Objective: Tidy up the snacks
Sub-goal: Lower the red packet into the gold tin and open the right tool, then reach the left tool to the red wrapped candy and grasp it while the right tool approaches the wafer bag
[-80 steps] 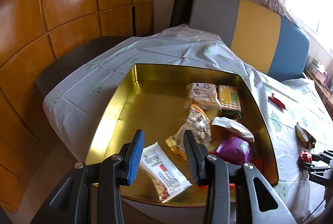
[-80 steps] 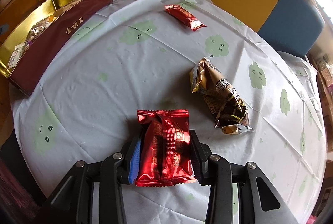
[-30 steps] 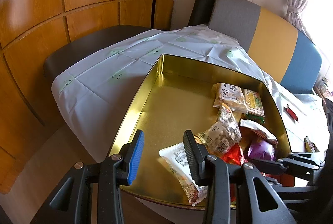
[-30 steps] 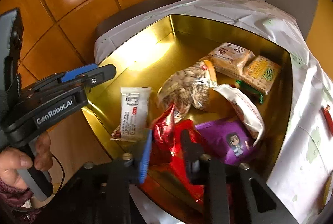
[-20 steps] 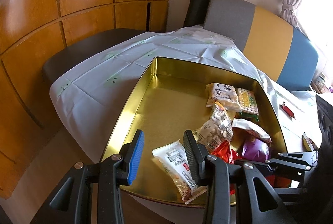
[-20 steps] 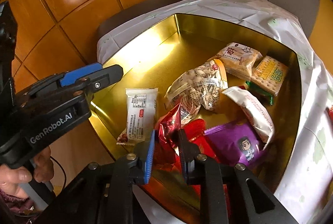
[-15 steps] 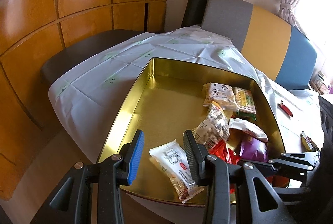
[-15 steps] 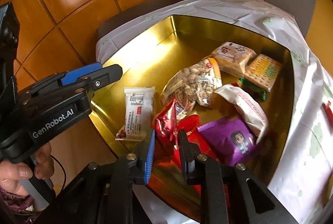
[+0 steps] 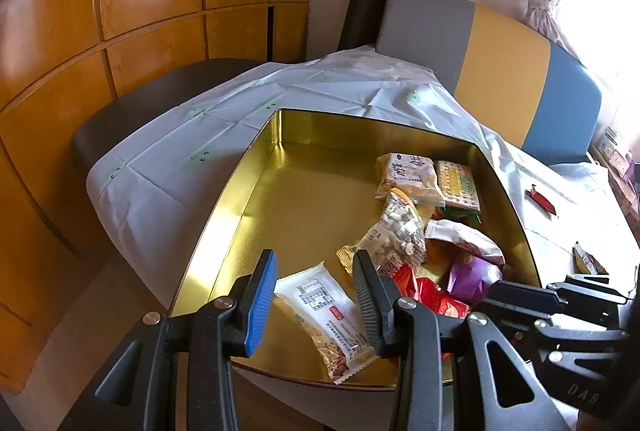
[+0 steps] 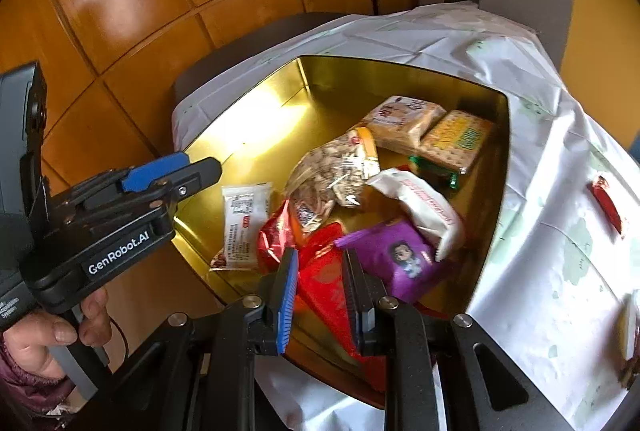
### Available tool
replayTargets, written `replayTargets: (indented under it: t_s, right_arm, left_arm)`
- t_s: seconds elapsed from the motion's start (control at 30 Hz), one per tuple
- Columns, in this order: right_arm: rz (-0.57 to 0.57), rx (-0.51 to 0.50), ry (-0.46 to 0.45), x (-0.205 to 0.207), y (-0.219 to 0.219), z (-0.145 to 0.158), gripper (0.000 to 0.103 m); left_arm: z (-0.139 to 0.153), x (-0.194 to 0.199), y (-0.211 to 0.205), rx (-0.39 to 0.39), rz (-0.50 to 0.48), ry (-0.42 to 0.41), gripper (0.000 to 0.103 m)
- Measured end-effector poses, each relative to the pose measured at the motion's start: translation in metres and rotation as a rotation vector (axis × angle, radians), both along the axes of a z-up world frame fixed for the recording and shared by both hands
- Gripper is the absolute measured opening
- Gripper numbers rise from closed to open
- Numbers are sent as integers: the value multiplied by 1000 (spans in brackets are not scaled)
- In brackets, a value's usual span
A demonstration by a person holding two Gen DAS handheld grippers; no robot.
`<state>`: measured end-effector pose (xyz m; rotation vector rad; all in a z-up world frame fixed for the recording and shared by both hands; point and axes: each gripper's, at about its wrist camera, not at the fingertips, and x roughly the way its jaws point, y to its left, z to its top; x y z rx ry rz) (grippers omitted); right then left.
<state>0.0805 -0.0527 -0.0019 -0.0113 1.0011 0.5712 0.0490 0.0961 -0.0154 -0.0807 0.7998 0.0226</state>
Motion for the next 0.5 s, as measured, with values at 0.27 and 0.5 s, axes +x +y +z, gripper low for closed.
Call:
replayTargets:
  t_s: [0.27,0.5]
  right_arm:
    - [-91,-24,-38,-3,-33,12,33]
    - [-186,-66,-56,-5,-87,20,36]
  left_arm:
    - [0,-2,-5,9,-17,-2,40]
    - [0,-3,-12,21,-40,-3,39]
